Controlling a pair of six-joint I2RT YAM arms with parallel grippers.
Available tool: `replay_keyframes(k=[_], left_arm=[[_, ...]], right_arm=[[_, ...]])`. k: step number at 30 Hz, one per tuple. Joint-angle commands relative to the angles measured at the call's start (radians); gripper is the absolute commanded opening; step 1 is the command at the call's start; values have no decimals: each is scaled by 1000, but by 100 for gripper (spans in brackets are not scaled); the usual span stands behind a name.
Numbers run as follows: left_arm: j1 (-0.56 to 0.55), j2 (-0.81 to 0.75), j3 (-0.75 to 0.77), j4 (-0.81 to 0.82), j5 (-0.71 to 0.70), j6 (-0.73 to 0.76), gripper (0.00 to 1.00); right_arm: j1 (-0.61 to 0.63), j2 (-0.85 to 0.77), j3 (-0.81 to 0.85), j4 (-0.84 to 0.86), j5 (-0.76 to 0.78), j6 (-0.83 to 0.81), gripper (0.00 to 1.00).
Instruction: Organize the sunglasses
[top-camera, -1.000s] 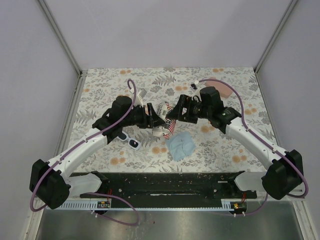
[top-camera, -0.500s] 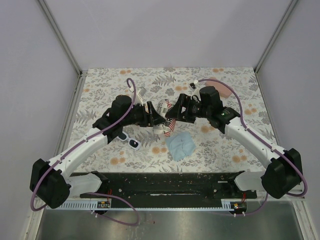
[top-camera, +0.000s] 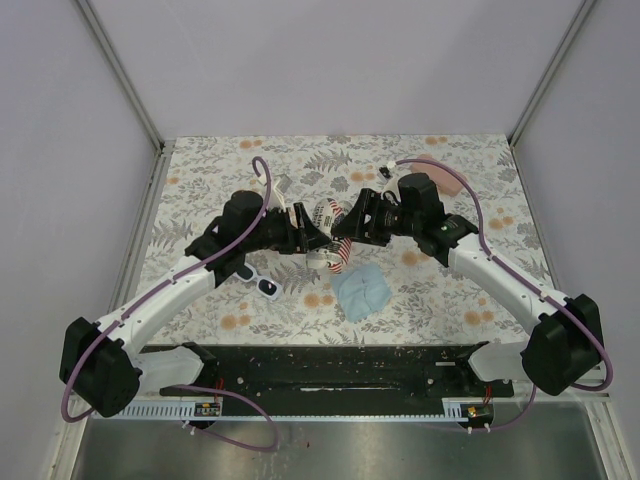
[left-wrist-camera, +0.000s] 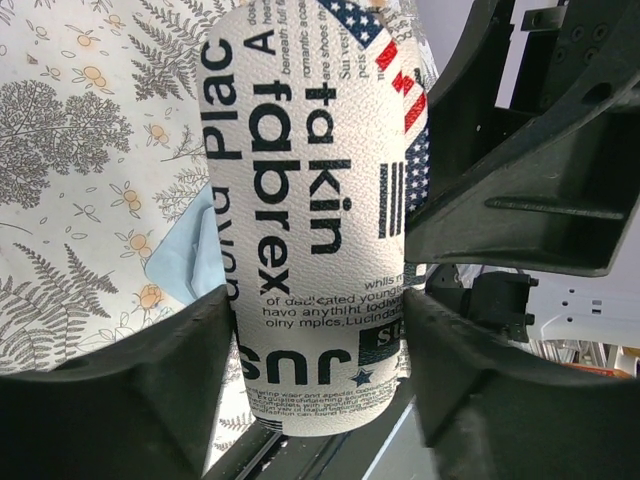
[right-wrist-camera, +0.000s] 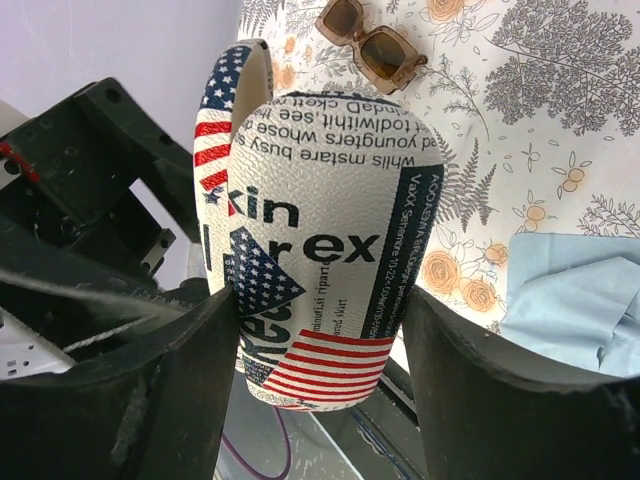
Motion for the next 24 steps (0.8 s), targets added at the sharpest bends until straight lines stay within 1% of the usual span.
replay_keyframes(k=[1, 2, 4, 7, 10, 14, 18, 21, 24], left_arm=[[-2, -37, -7, 112, 1, -32, 77], [4, -46, -13, 112, -3, -35, 82], [27, -69, -31, 109, -3, -41, 89], [87, -110, -64, 102, 22, -51, 94], [155, -152, -91, 80, 39, -46, 95], [221, -187, -99, 18, 45, -11, 96], [248, -190, -100, -23, 57, 15, 96], [256, -199, -104, -39, 65, 22, 96], [267, -212, -105, -54, 65, 37, 96]], right_arm=[[11, -15, 7, 9, 10, -26, 59], [11, -11, 15, -9, 29, -44, 59], [12, -3, 29, -53, 75, -95, 57], [11, -3, 30, -95, 165, -173, 55], [23, 11, 53, -135, 242, -256, 54], [119, 79, 156, -248, 517, -392, 54], [205, 201, 280, -348, 754, -471, 54], [251, 283, 368, -411, 884, -494, 55], [275, 322, 405, -428, 960, -515, 55]])
